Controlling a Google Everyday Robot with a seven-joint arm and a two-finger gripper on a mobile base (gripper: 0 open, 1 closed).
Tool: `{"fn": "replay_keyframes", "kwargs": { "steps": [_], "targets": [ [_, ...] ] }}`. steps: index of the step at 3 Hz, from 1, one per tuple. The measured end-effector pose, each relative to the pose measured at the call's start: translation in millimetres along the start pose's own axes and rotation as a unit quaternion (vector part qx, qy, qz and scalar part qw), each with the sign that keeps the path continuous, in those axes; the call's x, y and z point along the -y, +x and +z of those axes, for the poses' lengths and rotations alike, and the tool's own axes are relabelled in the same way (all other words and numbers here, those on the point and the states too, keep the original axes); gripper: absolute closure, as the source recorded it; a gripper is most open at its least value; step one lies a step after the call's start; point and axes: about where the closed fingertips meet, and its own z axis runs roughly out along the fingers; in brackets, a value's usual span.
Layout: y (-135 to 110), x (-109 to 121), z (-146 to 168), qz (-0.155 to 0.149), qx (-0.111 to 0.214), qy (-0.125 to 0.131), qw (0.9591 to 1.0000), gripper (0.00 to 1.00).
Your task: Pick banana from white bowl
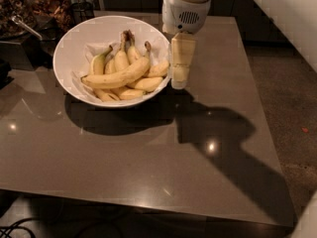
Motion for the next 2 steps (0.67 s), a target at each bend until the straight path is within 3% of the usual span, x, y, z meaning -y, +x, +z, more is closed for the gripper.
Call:
{"fn": "replay_keyframes", "kwargs": {
  "steps": [2],
  "targets": [
    [-40, 19, 21, -0.022, -0.025, 0.001, 0.9995, 0.0]
  ]
}}
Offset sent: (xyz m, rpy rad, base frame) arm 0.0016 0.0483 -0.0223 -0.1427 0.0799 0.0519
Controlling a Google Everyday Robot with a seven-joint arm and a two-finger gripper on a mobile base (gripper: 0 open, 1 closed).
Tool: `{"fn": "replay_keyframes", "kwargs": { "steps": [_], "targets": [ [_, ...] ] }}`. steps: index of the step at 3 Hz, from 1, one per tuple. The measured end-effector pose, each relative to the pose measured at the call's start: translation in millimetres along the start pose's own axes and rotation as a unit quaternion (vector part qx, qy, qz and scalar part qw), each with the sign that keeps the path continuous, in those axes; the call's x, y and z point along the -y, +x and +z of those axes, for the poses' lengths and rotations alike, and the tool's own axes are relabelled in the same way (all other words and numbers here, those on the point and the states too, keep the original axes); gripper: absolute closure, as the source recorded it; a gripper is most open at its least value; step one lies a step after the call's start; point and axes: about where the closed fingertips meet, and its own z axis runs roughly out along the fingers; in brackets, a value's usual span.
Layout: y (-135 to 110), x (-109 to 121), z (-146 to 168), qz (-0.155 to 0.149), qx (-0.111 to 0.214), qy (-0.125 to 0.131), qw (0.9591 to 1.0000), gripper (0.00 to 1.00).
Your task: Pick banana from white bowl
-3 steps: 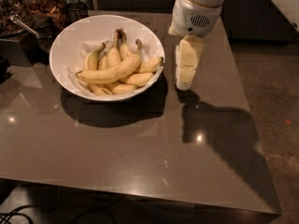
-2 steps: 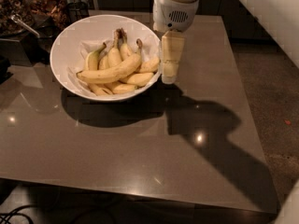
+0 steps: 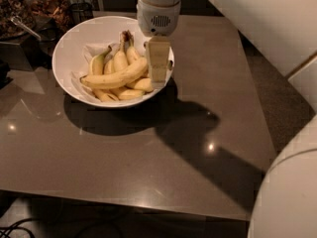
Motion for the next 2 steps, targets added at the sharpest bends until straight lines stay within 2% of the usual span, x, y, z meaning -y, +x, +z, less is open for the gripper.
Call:
{"fn": "replay_keyframes", "kwargs": {
  "steps": [1, 2],
  "targets": [
    [-14, 4, 5, -0.005, -0.005, 0.002, 1.0, 0.03],
    [-30, 7, 10, -0.018, -0.001, -0.005, 0.9998, 0.11]
  ]
}}
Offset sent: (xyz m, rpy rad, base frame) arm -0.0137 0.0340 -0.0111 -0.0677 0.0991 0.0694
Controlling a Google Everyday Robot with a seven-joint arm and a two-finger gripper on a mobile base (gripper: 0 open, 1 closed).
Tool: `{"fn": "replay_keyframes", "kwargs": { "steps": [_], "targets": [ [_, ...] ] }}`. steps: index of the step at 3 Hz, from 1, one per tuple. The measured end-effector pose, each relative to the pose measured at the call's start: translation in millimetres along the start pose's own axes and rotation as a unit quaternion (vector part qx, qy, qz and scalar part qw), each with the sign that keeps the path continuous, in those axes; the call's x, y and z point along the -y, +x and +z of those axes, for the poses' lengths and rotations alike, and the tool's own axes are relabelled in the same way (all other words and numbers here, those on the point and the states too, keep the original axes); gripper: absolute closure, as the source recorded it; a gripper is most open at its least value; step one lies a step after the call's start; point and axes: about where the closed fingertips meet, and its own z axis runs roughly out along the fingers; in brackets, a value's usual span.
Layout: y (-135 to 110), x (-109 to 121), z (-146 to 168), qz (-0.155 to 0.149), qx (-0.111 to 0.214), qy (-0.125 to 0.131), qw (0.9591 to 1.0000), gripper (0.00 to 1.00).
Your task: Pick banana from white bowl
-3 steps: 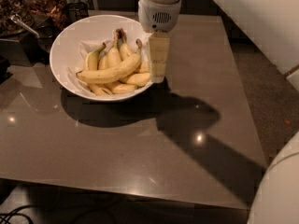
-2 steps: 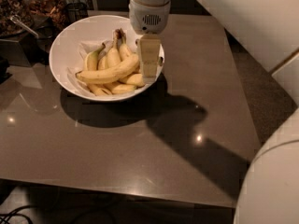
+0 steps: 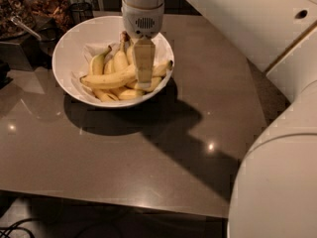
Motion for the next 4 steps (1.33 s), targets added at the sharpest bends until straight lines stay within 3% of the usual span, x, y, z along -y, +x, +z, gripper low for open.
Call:
{"fn": "replay_keyframes", "kwargs": {
  "steps": [4],
  "targets": [
    [-43, 16, 38, -0.047, 0.017, -0.04, 0.9979, 0.36]
  ]
}}
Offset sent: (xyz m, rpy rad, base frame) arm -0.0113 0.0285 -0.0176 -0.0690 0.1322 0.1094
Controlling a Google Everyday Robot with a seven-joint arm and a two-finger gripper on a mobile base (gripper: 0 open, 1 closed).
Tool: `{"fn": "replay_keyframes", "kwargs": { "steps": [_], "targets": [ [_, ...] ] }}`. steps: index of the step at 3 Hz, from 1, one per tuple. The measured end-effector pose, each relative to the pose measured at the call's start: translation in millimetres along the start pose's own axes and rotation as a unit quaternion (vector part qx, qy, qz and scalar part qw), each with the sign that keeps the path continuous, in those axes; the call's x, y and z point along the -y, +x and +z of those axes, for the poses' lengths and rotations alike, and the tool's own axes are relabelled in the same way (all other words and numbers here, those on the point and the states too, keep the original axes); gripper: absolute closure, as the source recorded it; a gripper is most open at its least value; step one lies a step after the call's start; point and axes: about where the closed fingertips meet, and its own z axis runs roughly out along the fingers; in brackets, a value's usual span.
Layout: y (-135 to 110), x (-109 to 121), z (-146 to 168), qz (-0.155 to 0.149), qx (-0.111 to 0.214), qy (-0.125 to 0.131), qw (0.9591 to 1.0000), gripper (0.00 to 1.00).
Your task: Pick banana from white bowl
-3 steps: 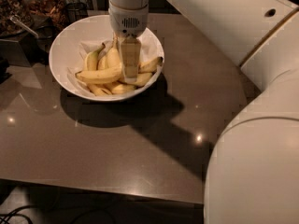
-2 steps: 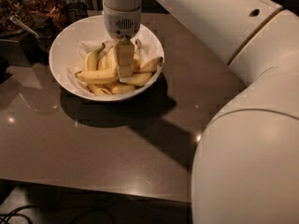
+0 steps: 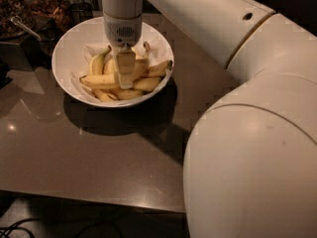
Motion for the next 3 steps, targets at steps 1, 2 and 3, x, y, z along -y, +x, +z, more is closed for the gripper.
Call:
{"fn": "replay_keyframes", "kwargs": {
  "steps": [1, 2, 3],
  "targets": [
    [0.5, 2.3, 12.1, -0.001, 0.003, -0.014, 0.9999, 0.36],
    [0.1, 2.6, 8.5, -0.001, 0.003, -0.014, 0.9999, 0.54],
    [0.2, 2.8, 8.4, -0.001, 0.003, -0.014, 0.9999, 0.79]
  ]
}}
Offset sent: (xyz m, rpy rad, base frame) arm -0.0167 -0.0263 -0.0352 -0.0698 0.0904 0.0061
